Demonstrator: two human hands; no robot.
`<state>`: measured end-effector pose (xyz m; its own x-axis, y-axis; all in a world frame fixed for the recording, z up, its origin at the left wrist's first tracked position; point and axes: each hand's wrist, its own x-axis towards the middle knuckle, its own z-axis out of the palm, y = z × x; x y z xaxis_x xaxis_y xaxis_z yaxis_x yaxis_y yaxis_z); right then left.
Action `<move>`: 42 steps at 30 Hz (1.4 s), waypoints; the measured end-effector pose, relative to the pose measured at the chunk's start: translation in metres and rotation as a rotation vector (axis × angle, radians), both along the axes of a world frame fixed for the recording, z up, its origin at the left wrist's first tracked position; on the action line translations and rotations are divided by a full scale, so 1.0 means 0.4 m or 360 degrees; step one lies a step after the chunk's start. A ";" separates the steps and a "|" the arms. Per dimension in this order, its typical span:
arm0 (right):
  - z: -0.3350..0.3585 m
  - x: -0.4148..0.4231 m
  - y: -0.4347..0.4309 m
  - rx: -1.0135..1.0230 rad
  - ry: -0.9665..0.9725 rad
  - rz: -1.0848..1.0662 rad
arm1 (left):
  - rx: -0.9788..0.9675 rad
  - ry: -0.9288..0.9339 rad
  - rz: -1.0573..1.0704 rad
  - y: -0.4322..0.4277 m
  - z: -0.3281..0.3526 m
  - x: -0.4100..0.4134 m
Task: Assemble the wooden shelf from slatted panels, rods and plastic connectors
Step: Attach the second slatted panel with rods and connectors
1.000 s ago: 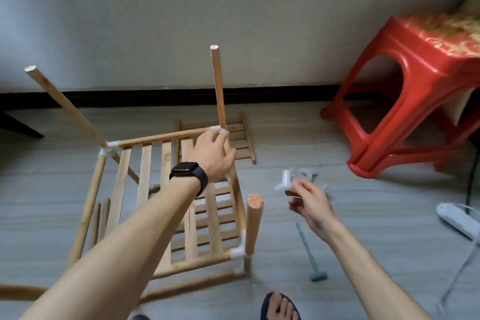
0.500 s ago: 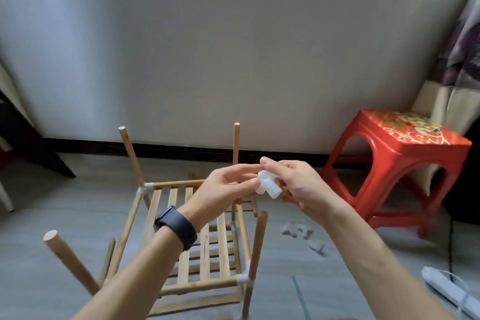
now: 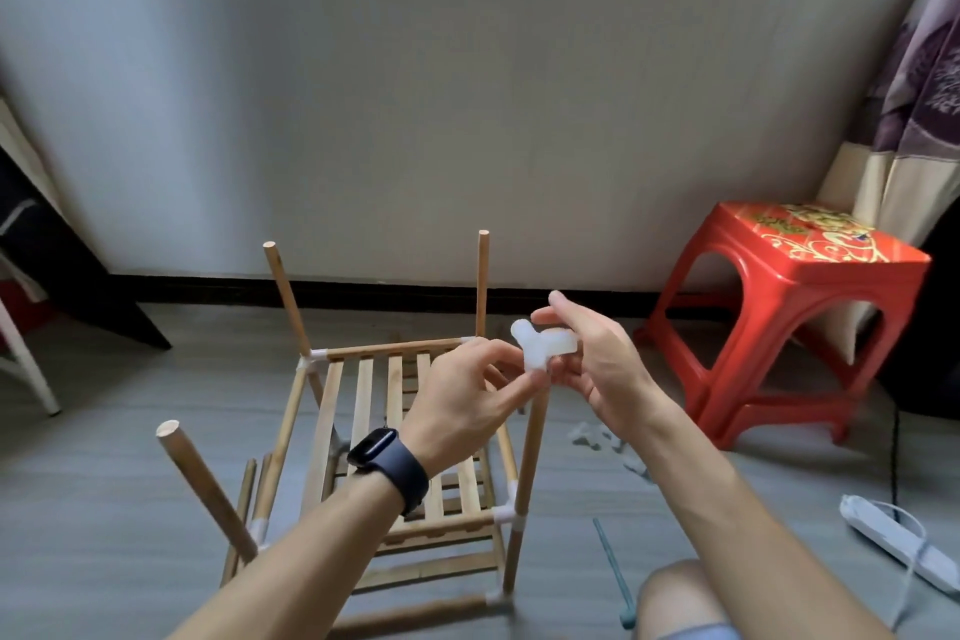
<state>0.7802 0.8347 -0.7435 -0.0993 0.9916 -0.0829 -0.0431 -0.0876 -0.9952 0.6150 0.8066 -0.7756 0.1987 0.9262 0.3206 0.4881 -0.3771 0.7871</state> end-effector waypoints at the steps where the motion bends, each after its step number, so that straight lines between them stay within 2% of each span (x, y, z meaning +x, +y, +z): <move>1: -0.007 0.006 -0.004 0.0003 0.0029 0.0023 | 0.0035 0.0019 0.0030 -0.001 -0.008 0.001; 4: -0.023 0.022 -0.007 0.0056 0.0102 0.0068 | 0.0142 0.0070 0.0121 -0.001 -0.030 0.005; 10: -0.037 0.045 -0.005 0.0043 0.0353 0.0103 | 0.0192 -0.0015 0.0269 0.003 -0.036 0.020; 14: -0.054 0.050 0.002 0.0043 0.0316 0.0141 | 0.0067 -0.0068 0.0233 0.006 -0.036 0.026; 18: -0.063 0.062 0.008 0.0100 0.0270 0.0155 | -0.0261 -0.0060 0.0062 0.016 -0.018 0.007; 21: -0.068 0.064 0.009 0.0169 0.0181 0.0236 | -0.0427 -0.0258 0.0049 0.019 0.003 -0.022; 25: -0.072 0.067 0.010 0.0179 0.0109 0.0338 | -0.0300 -0.0138 -0.0073 0.002 0.013 -0.046; 30: -0.076 0.071 0.017 0.0065 0.0059 0.0418 | -0.0222 -0.0064 -0.0021 -0.012 0.012 -0.049; 35: -0.071 0.078 0.014 -0.0003 -0.0072 0.0700 | -0.0262 -0.0131 -0.0023 -0.012 0.016 -0.050; 42: -0.070 0.084 0.017 0.0018 -0.0102 0.0787 | -0.0334 -0.0192 -0.0027 -0.007 0.024 -0.048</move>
<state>0.8139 0.8414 -0.7716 -0.5532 0.8277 -0.0940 0.0622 -0.0715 -0.9955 0.5957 0.8040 -0.7660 0.1870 0.9718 0.1437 0.3808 -0.2065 0.9013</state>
